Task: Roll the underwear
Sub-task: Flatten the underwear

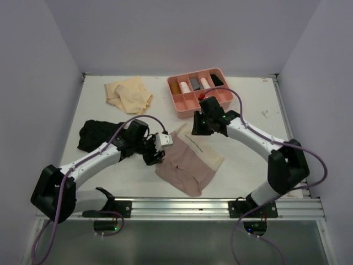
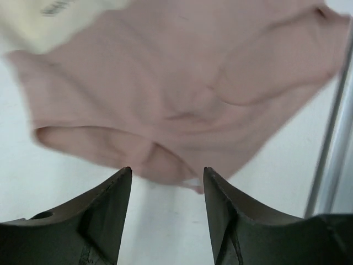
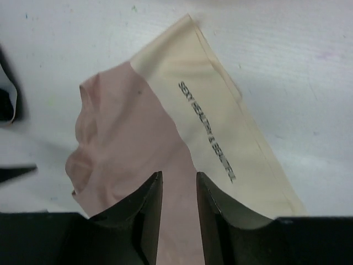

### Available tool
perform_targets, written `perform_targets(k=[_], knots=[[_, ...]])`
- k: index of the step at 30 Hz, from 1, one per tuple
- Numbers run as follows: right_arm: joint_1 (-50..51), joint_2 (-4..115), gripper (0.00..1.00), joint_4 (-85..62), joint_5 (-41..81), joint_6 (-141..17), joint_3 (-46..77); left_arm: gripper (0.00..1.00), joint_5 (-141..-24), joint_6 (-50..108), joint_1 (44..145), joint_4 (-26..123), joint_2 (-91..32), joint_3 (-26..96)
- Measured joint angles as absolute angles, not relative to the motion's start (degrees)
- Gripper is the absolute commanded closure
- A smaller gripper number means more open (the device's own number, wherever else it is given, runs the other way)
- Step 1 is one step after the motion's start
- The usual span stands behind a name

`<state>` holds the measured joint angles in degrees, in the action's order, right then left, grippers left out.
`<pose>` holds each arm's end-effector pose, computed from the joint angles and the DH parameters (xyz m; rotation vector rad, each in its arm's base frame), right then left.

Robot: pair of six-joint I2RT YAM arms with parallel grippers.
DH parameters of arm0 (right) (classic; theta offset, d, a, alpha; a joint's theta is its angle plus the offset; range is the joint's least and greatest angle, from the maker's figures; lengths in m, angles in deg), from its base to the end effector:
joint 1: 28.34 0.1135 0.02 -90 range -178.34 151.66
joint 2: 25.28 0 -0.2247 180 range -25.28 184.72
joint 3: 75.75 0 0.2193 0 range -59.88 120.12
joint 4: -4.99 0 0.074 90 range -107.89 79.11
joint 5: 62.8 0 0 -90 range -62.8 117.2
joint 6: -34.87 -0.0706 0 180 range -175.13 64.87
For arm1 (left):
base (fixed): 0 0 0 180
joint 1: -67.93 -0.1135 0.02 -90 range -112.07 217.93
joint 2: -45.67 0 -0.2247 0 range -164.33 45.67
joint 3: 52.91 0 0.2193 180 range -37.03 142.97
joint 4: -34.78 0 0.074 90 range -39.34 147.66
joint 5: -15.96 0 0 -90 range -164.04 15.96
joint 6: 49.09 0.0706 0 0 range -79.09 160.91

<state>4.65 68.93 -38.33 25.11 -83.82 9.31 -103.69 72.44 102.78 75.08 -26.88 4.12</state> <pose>0.2847 0.1879 0.1881 -0.1117 2.5523 0.4850 0.1770 -0.1658 0.1572 1.5274 1.9661 -0.6786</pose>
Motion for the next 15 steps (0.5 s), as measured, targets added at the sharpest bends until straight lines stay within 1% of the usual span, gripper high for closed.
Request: perform_targets(k=[3, 7, 13, 15], knots=[[4.7, 58.2, 0.58, -40.5, 26.9, -85.4, 2.9, 0.40, -101.7, 66.7, 97.1, 70.6, -26.8, 7.6], [4.7, 48.3, 0.59, -42.5, 29.7, -89.1, -5.2, 0.41, -97.3, 62.8, 94.3, 64.0, -34.2, 14.0], [4.7, 46.4, 0.63, -44.2, 32.0, -94.4, -15.2, 0.43, -96.0, 59.9, 92.9, 60.9, -45.5, 16.5], [4.7, 46.4, 0.68, -44.3, 32.3, -95.9, -17.0, 0.45, -95.9, 59.3, 92.4, 60.8, -48.0, 16.6]])
